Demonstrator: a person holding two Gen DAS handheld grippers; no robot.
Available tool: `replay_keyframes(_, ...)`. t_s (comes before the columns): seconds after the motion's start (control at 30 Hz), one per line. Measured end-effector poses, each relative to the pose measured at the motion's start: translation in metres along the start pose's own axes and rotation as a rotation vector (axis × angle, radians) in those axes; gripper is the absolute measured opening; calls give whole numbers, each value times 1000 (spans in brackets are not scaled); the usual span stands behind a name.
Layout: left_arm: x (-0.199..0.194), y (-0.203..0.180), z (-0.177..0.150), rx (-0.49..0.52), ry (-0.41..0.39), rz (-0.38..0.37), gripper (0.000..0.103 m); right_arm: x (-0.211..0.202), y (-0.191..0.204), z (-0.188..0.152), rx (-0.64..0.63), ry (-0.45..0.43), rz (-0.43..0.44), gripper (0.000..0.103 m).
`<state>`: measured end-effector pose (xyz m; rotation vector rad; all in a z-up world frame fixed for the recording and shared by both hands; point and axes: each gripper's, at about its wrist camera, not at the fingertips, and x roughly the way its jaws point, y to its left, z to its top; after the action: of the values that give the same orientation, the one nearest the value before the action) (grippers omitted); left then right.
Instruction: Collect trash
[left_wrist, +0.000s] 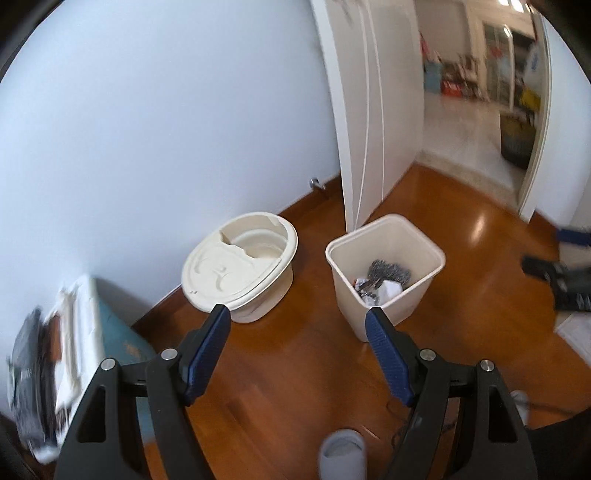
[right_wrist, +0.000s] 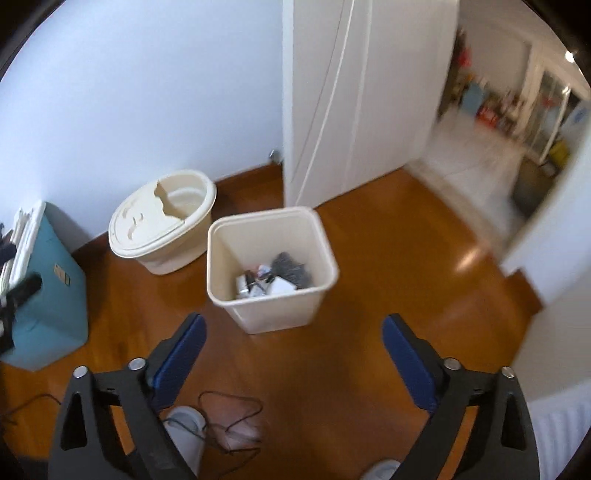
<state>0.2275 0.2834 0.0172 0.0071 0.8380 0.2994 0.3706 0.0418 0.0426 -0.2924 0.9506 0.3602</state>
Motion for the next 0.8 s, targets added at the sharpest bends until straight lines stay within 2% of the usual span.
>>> replay_keyframes(0.1, -66, -1, -25, -59, -39, -6, 81, -86, -3, -34, 25, -73, 8, 103)
replay_keyframes(0.23, -133, -18, -66, -66, -71, -56, 85, -189, -6, -84, 33, -201, 13, 103)
replay_keyframes(0.3, -155, -30, -89, -64, -47, -73, 86, -216, -5, -107, 39, -197, -22, 103)
replay_keyframes(0.5, -203, -60, -151, -90, 10, -74, 86, -262, 14, -180, 25, -81, 0, 103)
replay_keyframes(0.63, -223, -70, -173, -61, 19, -67, 86, -280, 30, -225, -5, -69, 11, 103)
replay_keyframes(0.7, -230, -75, -180, -27, 17, -36, 86, -281, 34, -237, 3, -61, 37, 103)
replay_keyframes(0.8, -236, -81, -185, 0, 20, -27, 86, -278, 39, -251, -20, -56, 31, 103)
